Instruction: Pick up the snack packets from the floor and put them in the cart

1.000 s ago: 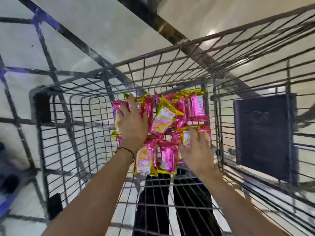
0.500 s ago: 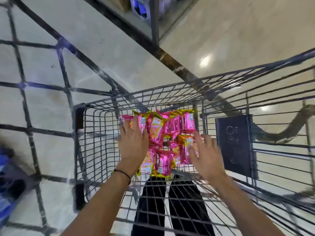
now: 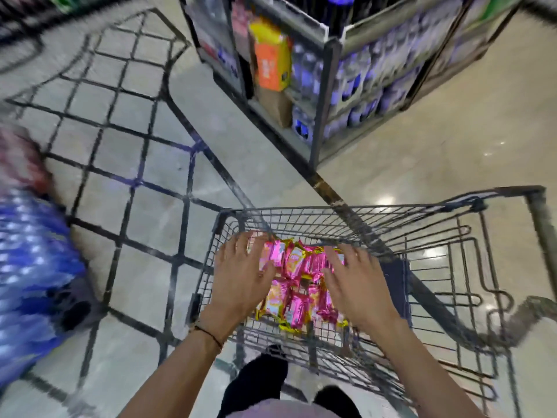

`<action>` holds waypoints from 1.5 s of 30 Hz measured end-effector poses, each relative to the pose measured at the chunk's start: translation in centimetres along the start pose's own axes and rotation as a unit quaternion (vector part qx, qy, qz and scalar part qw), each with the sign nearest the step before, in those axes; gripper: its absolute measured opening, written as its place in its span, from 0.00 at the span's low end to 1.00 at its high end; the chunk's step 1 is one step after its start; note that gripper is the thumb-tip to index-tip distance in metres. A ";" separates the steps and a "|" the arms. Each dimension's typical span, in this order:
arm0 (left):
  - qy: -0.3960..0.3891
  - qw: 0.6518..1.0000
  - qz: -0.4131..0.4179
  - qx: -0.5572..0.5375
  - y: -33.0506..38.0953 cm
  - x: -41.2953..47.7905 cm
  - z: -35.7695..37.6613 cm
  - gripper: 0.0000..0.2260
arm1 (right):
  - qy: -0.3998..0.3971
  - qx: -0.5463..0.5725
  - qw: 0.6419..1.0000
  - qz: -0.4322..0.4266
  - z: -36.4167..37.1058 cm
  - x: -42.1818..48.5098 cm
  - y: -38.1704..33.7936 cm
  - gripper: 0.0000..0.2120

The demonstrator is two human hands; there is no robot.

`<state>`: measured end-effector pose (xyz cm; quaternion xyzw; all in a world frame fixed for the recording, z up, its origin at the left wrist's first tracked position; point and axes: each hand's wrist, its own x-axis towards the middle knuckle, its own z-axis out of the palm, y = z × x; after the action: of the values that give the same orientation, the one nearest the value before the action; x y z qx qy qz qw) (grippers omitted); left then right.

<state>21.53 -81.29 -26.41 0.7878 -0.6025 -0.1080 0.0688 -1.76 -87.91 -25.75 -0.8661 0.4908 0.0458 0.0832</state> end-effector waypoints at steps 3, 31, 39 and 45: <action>0.049 0.998 -0.022 0.017 0.4 -4.1 -2.5 0.24 | 0.027 0.013 0.999 -0.030 -2.8 -1.1 -0.8 0.22; 0.285 0.707 -0.641 0.087 -8.2 -67.0 -8.1 0.25 | 0.050 0.021 0.748 -0.661 -3.9 -31.4 -46.6 0.24; 0.271 0.614 -0.737 0.083 -10.4 -88.5 -5.3 0.24 | -0.004 0.024 0.653 -0.757 1.2 -48.9 -61.3 0.23; 0.271 0.571 -0.771 0.082 -14.0 -97.8 -5.0 0.23 | -0.018 0.005 0.618 -0.786 4.6 -56.9 -69.3 0.20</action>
<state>11.40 16.58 -16.43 0.9489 0.2733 0.1480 0.0548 28.45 -4.17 -14.27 -0.9197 -0.3788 -0.0241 0.1006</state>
